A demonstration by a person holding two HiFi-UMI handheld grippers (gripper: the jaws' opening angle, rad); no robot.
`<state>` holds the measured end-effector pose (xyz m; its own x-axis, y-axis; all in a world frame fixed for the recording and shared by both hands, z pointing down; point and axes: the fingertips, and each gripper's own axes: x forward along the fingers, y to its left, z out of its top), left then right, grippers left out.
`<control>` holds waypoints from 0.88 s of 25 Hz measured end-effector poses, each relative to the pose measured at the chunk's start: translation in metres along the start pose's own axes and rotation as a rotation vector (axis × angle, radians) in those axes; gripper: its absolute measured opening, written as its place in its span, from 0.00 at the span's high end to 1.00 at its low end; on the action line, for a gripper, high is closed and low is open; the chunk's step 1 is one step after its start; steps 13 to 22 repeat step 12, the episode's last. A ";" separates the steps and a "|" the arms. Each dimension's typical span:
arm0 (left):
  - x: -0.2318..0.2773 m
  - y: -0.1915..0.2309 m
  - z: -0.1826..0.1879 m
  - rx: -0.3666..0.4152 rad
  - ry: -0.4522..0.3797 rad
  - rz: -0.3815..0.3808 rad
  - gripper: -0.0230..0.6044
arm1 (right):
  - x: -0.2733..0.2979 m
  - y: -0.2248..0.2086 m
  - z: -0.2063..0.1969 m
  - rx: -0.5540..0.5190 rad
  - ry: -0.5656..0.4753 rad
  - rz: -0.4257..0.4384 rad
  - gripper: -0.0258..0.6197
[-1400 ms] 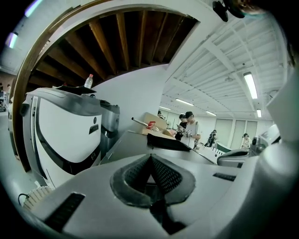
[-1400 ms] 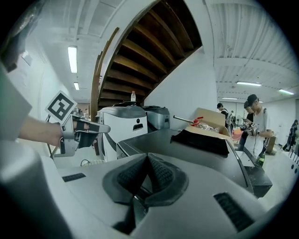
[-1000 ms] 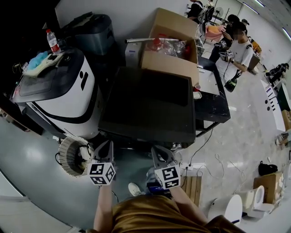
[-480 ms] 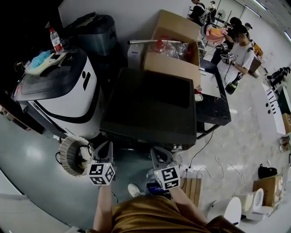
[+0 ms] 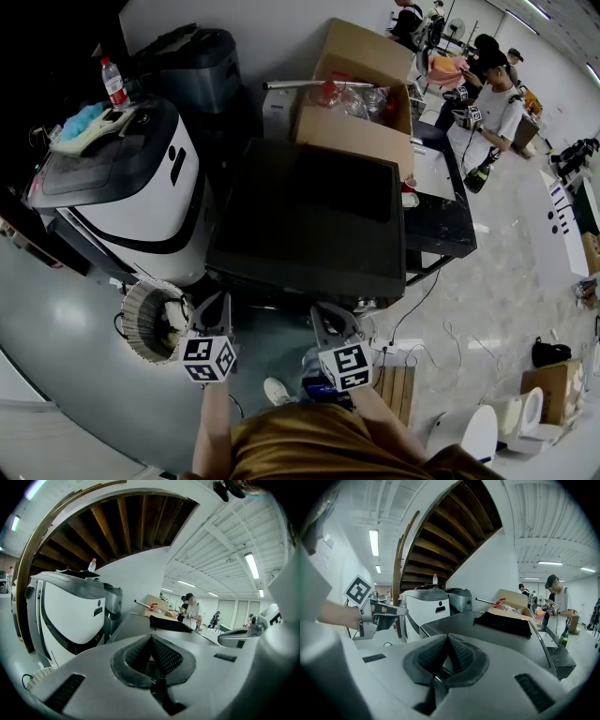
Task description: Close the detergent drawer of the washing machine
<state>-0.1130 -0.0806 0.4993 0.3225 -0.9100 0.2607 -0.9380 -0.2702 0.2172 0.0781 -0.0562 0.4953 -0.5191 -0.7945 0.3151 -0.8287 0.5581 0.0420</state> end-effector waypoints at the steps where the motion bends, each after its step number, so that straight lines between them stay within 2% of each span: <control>1: 0.000 0.001 -0.001 -0.001 0.002 0.002 0.92 | 0.000 0.000 0.000 0.000 0.001 0.000 0.94; 22: 0.002 0.003 -0.004 -0.010 0.006 -0.001 0.92 | 0.003 0.000 -0.003 -0.002 0.009 -0.001 0.94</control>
